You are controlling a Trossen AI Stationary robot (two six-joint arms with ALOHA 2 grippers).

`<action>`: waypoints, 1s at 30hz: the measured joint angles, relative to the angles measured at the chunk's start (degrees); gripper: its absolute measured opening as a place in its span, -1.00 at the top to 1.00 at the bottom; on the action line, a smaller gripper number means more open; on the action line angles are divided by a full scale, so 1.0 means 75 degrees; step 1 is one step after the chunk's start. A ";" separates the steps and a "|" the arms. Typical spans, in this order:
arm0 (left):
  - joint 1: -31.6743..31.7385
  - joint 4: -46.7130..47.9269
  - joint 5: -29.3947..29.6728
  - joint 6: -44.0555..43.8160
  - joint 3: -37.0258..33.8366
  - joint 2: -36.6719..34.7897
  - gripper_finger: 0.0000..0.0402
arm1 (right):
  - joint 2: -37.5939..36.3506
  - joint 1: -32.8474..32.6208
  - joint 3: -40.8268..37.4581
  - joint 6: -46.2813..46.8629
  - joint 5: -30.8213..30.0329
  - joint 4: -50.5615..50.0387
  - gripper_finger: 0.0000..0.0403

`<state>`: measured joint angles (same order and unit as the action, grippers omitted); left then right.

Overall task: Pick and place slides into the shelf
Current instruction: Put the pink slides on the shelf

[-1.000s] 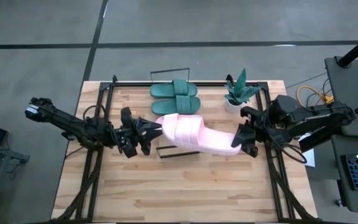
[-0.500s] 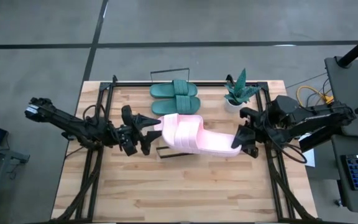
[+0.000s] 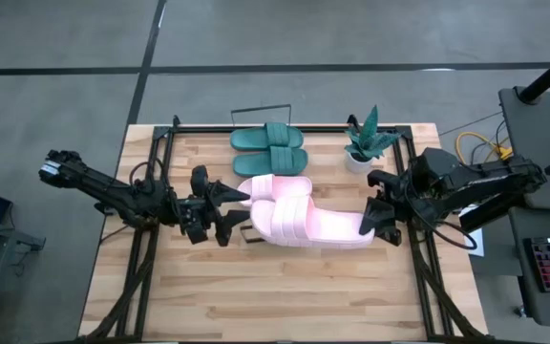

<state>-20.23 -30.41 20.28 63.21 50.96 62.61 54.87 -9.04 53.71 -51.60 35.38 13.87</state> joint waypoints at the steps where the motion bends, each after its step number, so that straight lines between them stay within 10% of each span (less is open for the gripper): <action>1: 0.0003 -0.0003 -0.0018 -0.0015 -0.0002 0.0000 -0.01 | 0.0007 0.0000 0.0000 0.0007 0.0000 0.0003 0.76; 22: 0.0000 -0.0001 -0.0356 0.0112 0.0754 0.1242 0.02 | 0.0065 0.0009 0.0000 -0.0063 -0.0099 -0.0025 0.76; 30: -0.0001 0.0082 -0.0062 0.0678 0.0807 0.1332 0.77 | 0.0048 0.0009 0.0000 -0.0033 -0.0383 0.0007 0.76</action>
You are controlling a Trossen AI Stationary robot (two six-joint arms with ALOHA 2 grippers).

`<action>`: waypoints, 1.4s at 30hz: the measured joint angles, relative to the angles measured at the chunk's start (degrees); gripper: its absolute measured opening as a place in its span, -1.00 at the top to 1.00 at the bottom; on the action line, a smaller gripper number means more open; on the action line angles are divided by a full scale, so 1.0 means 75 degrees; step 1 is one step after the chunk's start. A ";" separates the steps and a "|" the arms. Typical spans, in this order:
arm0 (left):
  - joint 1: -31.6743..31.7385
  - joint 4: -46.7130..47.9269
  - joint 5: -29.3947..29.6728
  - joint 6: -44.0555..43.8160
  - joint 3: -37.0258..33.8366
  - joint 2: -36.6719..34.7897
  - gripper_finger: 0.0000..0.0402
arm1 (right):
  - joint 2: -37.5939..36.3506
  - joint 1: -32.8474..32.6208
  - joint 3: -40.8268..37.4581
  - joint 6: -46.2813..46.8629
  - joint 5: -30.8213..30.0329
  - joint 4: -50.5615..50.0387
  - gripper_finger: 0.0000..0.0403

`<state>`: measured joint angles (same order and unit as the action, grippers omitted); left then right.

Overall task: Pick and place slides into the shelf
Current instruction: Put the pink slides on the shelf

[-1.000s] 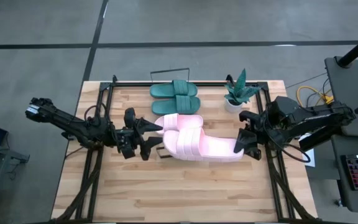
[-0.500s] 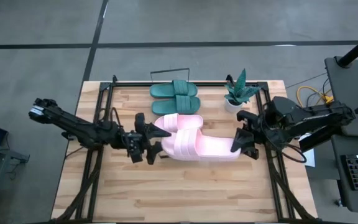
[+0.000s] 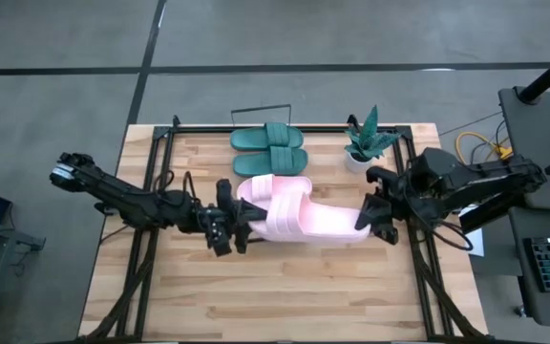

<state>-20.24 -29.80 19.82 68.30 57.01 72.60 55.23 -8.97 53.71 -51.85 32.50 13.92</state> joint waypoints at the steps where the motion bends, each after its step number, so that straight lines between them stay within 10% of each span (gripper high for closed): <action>1: 0.0003 0.0014 0.0015 -0.0004 0.0000 -0.0024 0.87 | -0.0008 -0.0002 0.0008 0.0082 -0.0172 0.0016 0.76; 14: -0.0187 0.1168 0.1515 -0.0059 -0.0029 -0.0880 0.92 | -0.0477 0.0006 0.0000 0.0664 -0.2870 -0.1397 0.01; 27: -0.0252 0.3055 0.2169 -0.0835 -0.0157 -0.1151 0.93 | -0.1321 0.0000 0.0403 -0.0170 -0.4325 -0.3290 0.05; 42: -0.0252 0.3327 0.1216 -0.0866 -0.0415 -0.1157 0.94 | 0.1307 0.0277 0.3807 -0.1144 -0.4618 -0.7300 0.06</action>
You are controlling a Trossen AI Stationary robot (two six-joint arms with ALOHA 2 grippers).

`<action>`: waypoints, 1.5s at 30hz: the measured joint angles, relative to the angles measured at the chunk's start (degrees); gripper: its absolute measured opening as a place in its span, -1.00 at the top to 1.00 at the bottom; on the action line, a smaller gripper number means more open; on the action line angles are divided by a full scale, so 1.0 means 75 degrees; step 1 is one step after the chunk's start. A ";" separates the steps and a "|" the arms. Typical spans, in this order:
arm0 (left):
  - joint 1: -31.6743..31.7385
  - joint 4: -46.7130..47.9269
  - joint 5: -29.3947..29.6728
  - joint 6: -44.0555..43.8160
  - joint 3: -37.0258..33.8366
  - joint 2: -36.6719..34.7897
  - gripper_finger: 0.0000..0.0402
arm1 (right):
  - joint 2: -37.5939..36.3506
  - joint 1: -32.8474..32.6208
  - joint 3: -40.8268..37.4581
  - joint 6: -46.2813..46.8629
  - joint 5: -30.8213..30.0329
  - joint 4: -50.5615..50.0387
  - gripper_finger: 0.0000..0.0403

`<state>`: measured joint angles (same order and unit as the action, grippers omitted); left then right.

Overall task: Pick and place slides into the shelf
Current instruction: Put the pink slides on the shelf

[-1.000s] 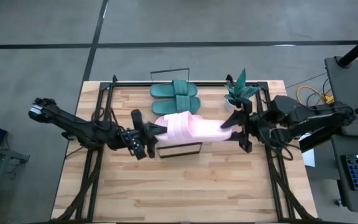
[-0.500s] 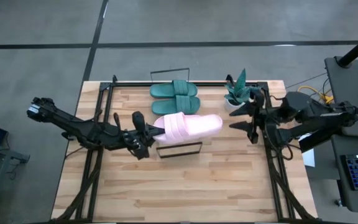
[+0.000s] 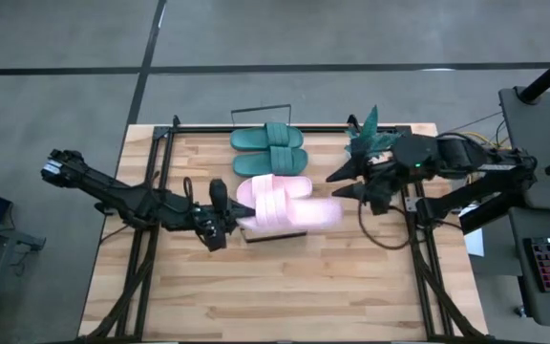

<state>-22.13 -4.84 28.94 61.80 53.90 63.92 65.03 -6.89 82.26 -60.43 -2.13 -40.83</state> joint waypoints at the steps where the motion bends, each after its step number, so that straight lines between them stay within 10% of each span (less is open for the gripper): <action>1: 0.0000 -0.0002 -0.0167 0.0000 -0.0008 0.0002 0.94 | 0.0147 0.0008 0.0127 -0.0159 0.0014 -0.0013 0.06; 11: -0.0005 -0.0028 -0.0842 0.0134 -0.0019 0.0000 0.94 | 0.1490 0.0093 0.0959 -0.1140 0.0240 0.0074 0.07; 19: 0.0017 -0.0162 -0.0849 0.0243 -0.0019 0.0045 0.94 | 0.1989 0.0140 0.1752 -0.1173 0.1990 0.0130 0.13; 45: 0.0454 -0.0694 -0.0847 0.0647 0.0083 0.0417 0.94 | 0.3232 0.0177 0.2544 -0.0834 0.2766 0.0591 0.41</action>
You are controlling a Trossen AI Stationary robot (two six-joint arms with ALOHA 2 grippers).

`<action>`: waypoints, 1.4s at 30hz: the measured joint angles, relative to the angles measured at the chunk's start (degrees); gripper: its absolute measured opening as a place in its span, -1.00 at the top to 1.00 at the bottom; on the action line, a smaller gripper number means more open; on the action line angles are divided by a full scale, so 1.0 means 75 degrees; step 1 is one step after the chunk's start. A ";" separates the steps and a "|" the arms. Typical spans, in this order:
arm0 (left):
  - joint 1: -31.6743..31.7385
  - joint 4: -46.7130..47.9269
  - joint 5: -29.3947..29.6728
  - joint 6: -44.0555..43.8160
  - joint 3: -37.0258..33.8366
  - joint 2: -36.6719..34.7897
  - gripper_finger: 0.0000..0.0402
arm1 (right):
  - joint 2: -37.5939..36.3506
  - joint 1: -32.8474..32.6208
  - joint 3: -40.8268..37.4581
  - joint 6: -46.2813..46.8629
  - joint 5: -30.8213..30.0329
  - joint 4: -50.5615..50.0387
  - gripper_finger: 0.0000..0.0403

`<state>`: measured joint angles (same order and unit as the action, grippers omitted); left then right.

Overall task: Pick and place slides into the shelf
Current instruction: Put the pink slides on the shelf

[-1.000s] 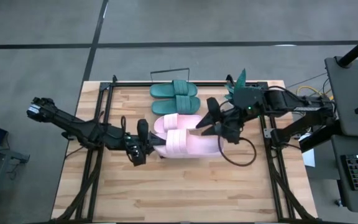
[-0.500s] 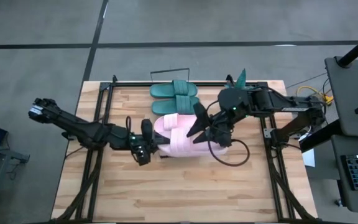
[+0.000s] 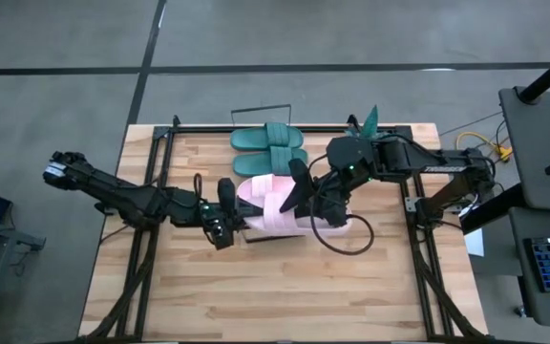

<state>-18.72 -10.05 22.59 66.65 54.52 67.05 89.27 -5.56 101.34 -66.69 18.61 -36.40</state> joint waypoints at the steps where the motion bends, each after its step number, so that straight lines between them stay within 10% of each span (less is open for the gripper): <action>1: 0.0016 -0.0002 -0.0004 -0.0004 0.0003 0.0000 0.94 | 0.0008 0.0000 0.0000 0.0005 0.0003 0.0030 0.48; 7: 0.0024 0.0010 0.0019 -0.0024 0.0003 0.0000 0.91 | 0.0065 0.0002 -0.0015 -0.0438 0.0000 -0.0047 0.92; 28: -0.0622 0.2493 0.1092 -0.6613 -0.0058 -0.1692 0.51 | 0.0074 0.1907 -0.0866 -0.1974 0.1519 0.0158 0.96; 42: -0.0990 0.2666 0.1065 -0.8072 -0.0175 -0.2343 0.51 | 0.0683 0.2203 -0.2546 -0.3395 0.1558 0.1993 0.96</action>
<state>-26.15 9.95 30.57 6.11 53.21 49.47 94.39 10.96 82.25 -92.15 30.30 -21.45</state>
